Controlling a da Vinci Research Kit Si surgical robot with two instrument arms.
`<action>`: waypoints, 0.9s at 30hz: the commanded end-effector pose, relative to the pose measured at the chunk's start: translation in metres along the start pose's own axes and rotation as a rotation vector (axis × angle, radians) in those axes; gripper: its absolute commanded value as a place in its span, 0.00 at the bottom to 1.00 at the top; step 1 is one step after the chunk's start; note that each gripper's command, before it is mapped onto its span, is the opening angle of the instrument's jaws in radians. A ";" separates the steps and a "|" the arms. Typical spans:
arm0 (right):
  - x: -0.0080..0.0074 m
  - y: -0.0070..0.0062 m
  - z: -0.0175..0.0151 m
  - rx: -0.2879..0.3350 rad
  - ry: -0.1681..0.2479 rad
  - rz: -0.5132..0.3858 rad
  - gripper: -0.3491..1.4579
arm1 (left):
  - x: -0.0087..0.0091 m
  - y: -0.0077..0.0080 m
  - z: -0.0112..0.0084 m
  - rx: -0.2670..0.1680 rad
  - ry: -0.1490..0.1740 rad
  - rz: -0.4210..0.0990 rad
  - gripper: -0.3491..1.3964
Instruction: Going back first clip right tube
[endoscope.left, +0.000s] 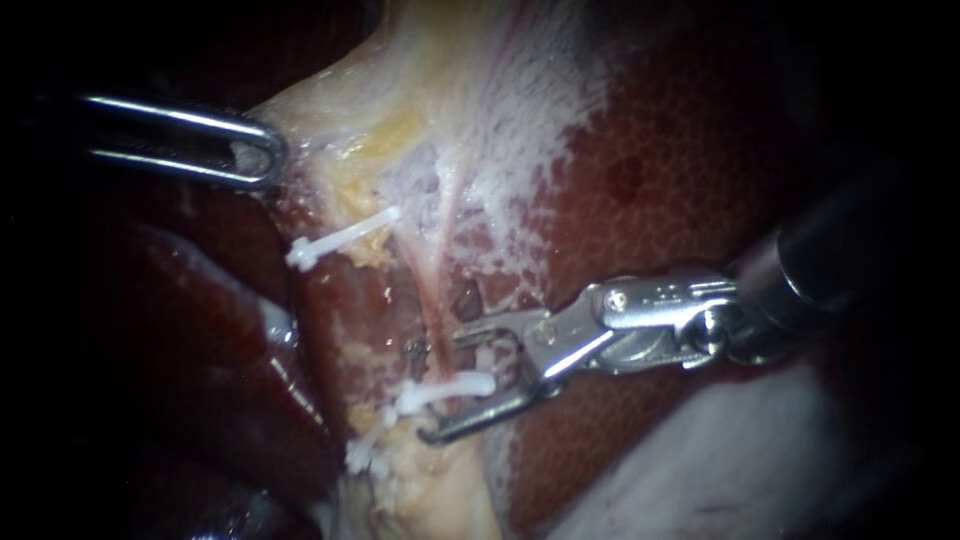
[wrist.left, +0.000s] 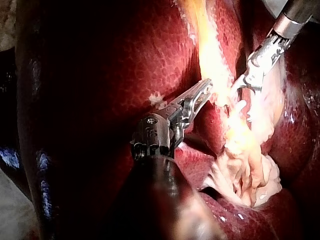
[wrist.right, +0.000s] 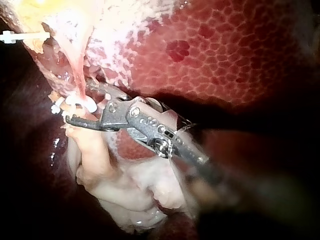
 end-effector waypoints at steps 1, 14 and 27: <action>0.0001 -0.0001 -0.0005 -0.007 0.001 0.001 0.52 | 0.0001 0.0000 0.0001 -0.002 0.000 0.001 0.00; 0.0025 -0.0012 -0.0094 -0.100 0.020 0.012 0.52 | 0.0010 0.0001 0.0008 0.005 -0.001 0.005 0.00; 0.0044 -0.0018 -0.0138 -0.107 0.018 -0.028 0.52 | 0.0012 0.0003 0.0010 0.005 0.002 0.007 0.00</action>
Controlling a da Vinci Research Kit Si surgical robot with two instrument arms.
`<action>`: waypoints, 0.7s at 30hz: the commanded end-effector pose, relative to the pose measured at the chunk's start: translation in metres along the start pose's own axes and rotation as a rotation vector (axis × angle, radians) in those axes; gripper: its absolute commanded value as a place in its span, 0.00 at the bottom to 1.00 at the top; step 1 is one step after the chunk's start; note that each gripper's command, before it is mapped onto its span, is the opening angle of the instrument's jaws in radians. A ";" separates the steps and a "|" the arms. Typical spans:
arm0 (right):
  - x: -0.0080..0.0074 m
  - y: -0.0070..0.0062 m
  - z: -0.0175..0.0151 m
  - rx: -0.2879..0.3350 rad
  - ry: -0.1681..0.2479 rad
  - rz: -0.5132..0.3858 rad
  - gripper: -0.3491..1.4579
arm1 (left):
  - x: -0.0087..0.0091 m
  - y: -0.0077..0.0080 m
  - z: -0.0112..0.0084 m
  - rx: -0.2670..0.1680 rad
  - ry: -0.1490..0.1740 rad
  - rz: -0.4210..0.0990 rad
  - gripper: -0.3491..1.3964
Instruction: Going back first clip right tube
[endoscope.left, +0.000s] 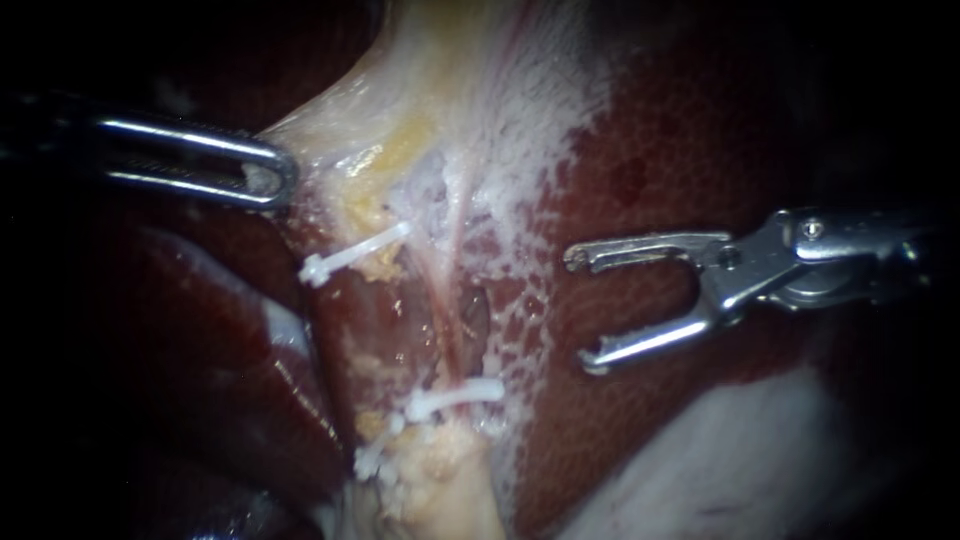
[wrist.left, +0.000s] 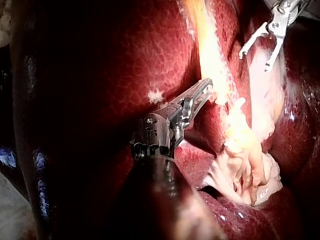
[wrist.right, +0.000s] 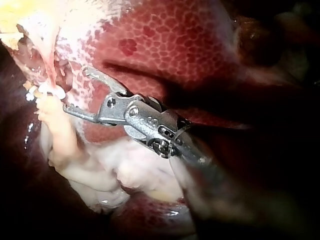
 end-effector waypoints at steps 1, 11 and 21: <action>0.0001 -0.0001 0.0001 -0.001 0.000 0.000 0.52 | 0.0000 0.0000 0.0000 -0.001 0.000 0.000 0.00; 0.0002 -0.0007 0.0002 -0.001 0.000 0.000 0.52 | 0.0003 0.0003 0.0004 0.000 0.000 0.002 0.00; 0.0002 -0.0007 0.0001 0.000 0.000 0.000 0.52 | 0.0047 0.0022 0.0057 0.021 0.054 0.002 0.00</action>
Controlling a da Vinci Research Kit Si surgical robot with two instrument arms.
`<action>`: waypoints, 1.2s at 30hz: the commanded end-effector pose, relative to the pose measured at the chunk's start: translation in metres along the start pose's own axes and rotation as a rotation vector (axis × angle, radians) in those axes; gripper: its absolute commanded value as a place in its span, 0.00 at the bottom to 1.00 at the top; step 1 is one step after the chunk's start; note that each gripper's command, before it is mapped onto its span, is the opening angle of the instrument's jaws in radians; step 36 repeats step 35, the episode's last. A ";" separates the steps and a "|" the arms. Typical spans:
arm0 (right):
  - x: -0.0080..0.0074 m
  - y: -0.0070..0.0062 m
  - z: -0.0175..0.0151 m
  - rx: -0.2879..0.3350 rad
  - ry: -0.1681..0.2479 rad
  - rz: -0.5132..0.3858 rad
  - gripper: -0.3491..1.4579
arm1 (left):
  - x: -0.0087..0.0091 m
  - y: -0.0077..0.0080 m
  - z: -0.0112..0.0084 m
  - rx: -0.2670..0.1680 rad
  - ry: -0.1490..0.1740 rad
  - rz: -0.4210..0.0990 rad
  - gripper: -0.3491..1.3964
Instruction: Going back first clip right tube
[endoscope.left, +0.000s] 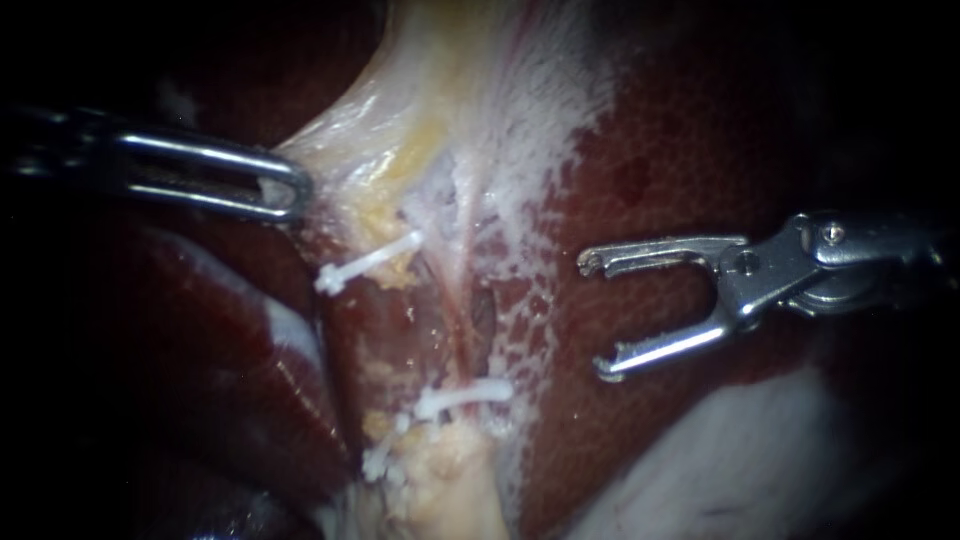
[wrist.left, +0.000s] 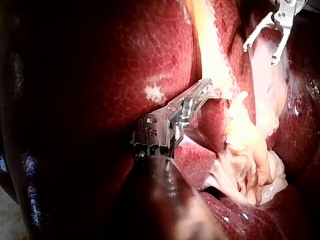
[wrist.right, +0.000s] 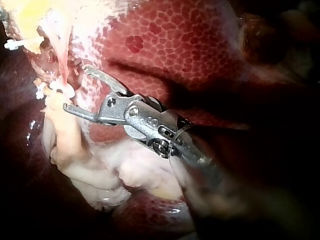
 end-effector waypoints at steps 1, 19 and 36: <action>0.0000 0.0000 0.0000 0.000 0.000 0.000 0.52 | 0.0004 0.0000 0.0008 0.008 0.012 -0.002 0.00; 0.0000 -0.0001 0.0000 0.000 0.000 -0.006 0.52 | 0.0009 0.0000 0.0047 0.025 0.033 -0.001 0.00; 0.0000 -0.0001 0.0000 0.000 0.000 -0.006 0.52 | 0.0009 -0.0001 0.0046 0.026 0.033 -0.001 0.00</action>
